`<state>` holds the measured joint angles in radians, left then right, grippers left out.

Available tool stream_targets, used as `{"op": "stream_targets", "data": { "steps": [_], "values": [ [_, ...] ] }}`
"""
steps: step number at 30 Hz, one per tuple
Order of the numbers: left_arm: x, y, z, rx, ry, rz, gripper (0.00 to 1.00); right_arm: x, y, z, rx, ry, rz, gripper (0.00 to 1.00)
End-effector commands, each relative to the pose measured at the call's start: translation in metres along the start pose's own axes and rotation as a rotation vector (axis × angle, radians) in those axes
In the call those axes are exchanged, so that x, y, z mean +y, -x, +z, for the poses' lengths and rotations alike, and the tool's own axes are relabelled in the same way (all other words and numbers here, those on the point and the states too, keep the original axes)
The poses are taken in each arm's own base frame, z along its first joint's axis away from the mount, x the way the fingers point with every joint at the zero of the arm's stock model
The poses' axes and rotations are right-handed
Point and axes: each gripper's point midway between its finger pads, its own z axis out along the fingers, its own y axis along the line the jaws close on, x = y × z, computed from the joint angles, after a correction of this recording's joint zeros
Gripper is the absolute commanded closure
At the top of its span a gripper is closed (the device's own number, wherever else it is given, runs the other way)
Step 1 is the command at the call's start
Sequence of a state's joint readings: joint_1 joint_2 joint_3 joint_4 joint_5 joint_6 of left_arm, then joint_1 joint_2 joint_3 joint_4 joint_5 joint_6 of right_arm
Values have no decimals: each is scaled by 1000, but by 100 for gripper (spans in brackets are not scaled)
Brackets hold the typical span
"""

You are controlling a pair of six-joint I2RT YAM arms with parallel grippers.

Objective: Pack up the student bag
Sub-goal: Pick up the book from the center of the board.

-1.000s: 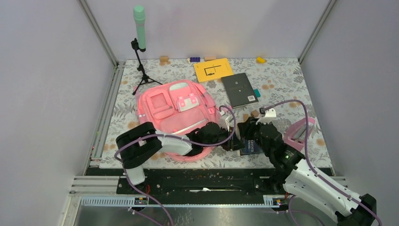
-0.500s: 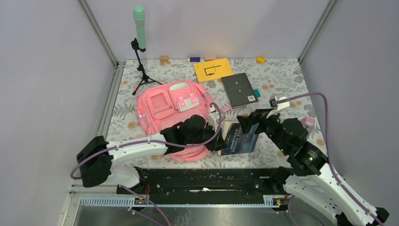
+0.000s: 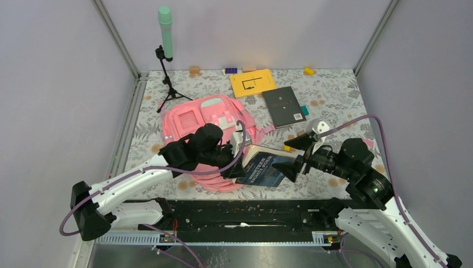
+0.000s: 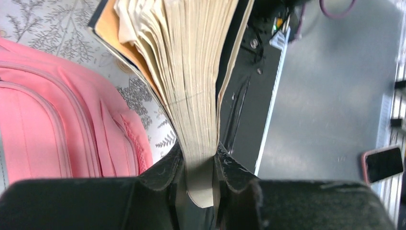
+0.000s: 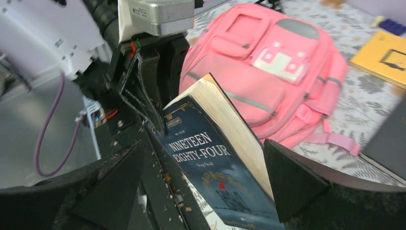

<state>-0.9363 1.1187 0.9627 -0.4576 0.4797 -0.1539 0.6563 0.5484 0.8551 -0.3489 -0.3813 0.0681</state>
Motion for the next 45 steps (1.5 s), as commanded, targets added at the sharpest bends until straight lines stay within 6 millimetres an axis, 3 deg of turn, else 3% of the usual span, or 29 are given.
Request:
{"op": "stream_targets", "data": {
  "steps": [1, 4, 12, 23, 27, 33, 38, 42, 43, 45],
  "values": [
    [-34, 23, -28, -63, -140, 233, 100, 24, -17, 10, 55, 206, -79, 0],
    [-42, 18, -34, -61, -183, 264, 100, 19, -28, 15, 79, 205, -113, 0],
    [-59, 5, -38, -27, -302, 287, 100, 30, -46, 28, 124, 320, -66, 0],
    [-75, 2, -43, -22, -404, 291, 100, 57, -55, 41, 177, 540, 65, 0],
    [-73, 3, -42, -30, -389, 295, 100, 71, -67, 35, 249, 606, 87, 0],
    [-64, 12, -44, -68, -332, 299, 100, 84, -81, 19, 327, 670, 155, 10],
    [-63, 16, -47, -100, -320, 304, 100, 84, -92, 13, 332, 642, 176, 29],
    [-61, 17, -46, -99, -315, 297, 100, 81, -90, 13, 318, 613, 171, 60],
    [-60, 16, -45, -96, -313, 292, 100, 81, -87, 14, 314, 612, 170, 79],
    [-59, 16, -44, -95, -303, 289, 100, 79, -83, 17, 311, 595, 170, 99]
  ]
}}
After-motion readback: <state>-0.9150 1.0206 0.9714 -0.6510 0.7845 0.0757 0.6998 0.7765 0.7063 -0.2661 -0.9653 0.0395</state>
